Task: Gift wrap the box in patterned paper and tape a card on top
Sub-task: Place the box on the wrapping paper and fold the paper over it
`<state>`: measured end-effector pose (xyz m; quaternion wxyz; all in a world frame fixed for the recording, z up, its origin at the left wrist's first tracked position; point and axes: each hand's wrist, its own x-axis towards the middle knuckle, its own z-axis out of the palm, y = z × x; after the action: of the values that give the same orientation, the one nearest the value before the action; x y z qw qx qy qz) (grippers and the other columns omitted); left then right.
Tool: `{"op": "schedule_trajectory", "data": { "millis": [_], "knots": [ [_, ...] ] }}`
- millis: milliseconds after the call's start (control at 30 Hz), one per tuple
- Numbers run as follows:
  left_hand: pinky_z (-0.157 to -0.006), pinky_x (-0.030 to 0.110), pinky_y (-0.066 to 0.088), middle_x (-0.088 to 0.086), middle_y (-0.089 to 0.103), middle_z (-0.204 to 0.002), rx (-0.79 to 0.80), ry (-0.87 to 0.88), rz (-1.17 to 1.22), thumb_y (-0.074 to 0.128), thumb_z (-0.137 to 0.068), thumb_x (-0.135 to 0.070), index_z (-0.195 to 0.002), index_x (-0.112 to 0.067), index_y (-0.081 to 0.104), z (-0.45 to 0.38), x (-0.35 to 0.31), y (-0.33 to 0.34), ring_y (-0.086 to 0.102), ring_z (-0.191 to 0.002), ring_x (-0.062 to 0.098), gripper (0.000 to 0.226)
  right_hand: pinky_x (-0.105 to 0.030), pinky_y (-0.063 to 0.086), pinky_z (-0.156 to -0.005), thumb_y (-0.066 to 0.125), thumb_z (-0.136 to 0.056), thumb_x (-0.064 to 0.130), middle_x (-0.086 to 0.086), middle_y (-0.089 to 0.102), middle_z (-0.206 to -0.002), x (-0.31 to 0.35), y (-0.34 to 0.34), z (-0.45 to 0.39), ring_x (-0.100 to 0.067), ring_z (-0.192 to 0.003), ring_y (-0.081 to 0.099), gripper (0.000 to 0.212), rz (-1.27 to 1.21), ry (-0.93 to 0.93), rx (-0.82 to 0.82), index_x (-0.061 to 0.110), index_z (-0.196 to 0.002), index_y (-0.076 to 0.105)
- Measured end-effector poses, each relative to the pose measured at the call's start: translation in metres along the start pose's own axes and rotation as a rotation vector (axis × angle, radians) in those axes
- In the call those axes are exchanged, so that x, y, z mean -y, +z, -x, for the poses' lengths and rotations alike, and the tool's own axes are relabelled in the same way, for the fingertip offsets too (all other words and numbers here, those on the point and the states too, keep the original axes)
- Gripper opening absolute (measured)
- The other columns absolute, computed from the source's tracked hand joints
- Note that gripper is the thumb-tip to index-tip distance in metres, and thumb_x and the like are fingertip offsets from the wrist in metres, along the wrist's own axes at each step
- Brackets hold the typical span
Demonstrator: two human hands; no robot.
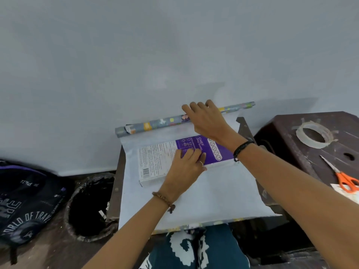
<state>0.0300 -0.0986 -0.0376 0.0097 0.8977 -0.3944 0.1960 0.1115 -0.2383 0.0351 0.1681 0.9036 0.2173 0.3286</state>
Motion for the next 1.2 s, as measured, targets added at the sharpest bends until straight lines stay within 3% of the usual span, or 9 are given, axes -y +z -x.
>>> {"op": "schedule_trajectory", "data": {
  "millis": [100, 233, 300, 400, 533, 600, 767, 1067, 1200],
  "knots": [
    [-0.059, 0.027, 0.049, 0.0, 0.065, -0.082, -0.082, -0.082, 0.03, 0.085, -0.062, -0.022, -0.098, -0.015, 0.067, 0.013, -0.022, 0.0, 0.06, -0.07, 0.015, 0.041, -0.03, 0.041, -0.056, 0.068, -0.059, 0.006, -0.001, 0.057, -0.072, 0.013, -0.019, 0.024, -0.017, -0.054, 0.051, 0.052, -0.033, -0.022, 0.015, 0.013, -0.102, 0.039],
    [-0.059, 0.026, 0.049, 0.003, 0.065, -0.079, -0.03, -0.153, 0.017, 0.084, -0.054, -0.01, -0.098, -0.011, 0.046, 0.036, -0.034, 0.005, 0.061, -0.069, 0.018, 0.058, -0.029, 0.048, -0.066, 0.082, -0.055, 0.039, -0.003, 0.065, -0.083, 0.035, -0.034, 0.055, -0.017, -0.068, 0.062, 0.07, -0.096, 0.004, 0.108, 0.016, -0.106, 0.041],
    [-0.064, 0.029, 0.052, 0.005, 0.066, -0.088, -0.003, -0.255, 0.082, 0.075, -0.061, -0.007, -0.102, -0.011, 0.045, 0.05, -0.037, 0.008, 0.062, -0.074, 0.021, 0.051, -0.031, 0.046, -0.065, 0.08, -0.055, 0.03, -0.002, 0.063, -0.075, 0.045, -0.039, 0.069, -0.019, -0.062, 0.06, 0.067, -0.084, 0.047, 0.113, 0.016, -0.108, 0.041],
    [-0.072, 0.038, 0.052, 0.004, 0.064, -0.097, -0.01, -0.451, 0.173, 0.045, -0.079, -0.01, -0.105, -0.013, 0.054, 0.058, -0.04, 0.005, 0.061, -0.083, 0.022, 0.027, -0.034, 0.044, -0.063, 0.068, -0.056, 0.011, -0.003, 0.058, -0.066, 0.057, -0.042, 0.082, -0.023, -0.054, 0.054, 0.063, -0.11, 0.119, 0.087, 0.014, -0.113, 0.042],
    [-0.087, 0.069, 0.039, 0.007, 0.061, -0.109, 0.059, -0.576, 0.201, 0.065, -0.08, -0.015, -0.113, -0.013, 0.06, 0.059, -0.041, 0.006, 0.046, -0.106, 0.02, 0.034, -0.036, 0.046, -0.064, 0.061, -0.061, 0.014, -0.001, 0.059, -0.07, 0.071, -0.039, 0.095, -0.022, -0.057, 0.055, 0.061, -0.161, 0.122, 0.119, 0.015, -0.119, 0.043],
    [-0.086, 0.074, 0.032, 0.009, 0.06, -0.114, 0.115, -0.584, 0.211, 0.064, -0.082, -0.02, -0.118, -0.014, 0.059, 0.059, -0.041, 0.011, 0.048, -0.115, 0.023, 0.037, -0.038, 0.048, -0.066, 0.064, -0.063, 0.018, -0.003, 0.063, -0.081, 0.077, -0.034, 0.098, -0.024, -0.067, 0.06, 0.061, -0.222, 0.128, 0.164, 0.015, -0.122, 0.047],
    [-0.083, 0.075, 0.033, 0.012, 0.062, -0.12, 0.281, -0.567, 0.172, 0.03, -0.086, -0.031, -0.117, -0.016, 0.063, 0.059, -0.039, 0.017, 0.056, -0.118, 0.026, 0.048, -0.042, 0.05, -0.07, 0.068, -0.068, 0.031, -0.005, 0.064, -0.093, 0.081, -0.023, 0.091, -0.027, -0.08, 0.062, 0.058, -0.272, 0.191, 0.226, 0.015, -0.121, 0.051],
    [-0.086, 0.073, 0.033, 0.016, 0.049, -0.137, 0.218, -0.579, 0.237, 0.031, -0.085, -0.033, -0.128, -0.014, 0.055, 0.06, -0.038, 0.02, 0.05, -0.125, 0.022, 0.052, -0.036, 0.043, -0.09, 0.048, -0.095, 0.034, -0.004, 0.057, -0.119, 0.041, -0.021, 0.065, -0.023, -0.107, 0.055, 0.045, -0.419, 0.013, 0.361, 0.018, -0.135, 0.037],
    [-0.086, 0.072, 0.034, 0.016, 0.042, -0.142, 0.211, -0.576, 0.254, 0.032, -0.085, -0.034, -0.129, -0.013, 0.054, 0.059, -0.038, 0.019, 0.051, -0.124, 0.02, 0.054, -0.032, 0.046, -0.078, 0.044, -0.098, 0.027, -0.008, 0.056, -0.126, 0.031, -0.023, 0.059, -0.026, -0.098, 0.061, 0.04, -0.331, -0.028, 0.359, 0.012, -0.135, 0.036]
  ]
}}
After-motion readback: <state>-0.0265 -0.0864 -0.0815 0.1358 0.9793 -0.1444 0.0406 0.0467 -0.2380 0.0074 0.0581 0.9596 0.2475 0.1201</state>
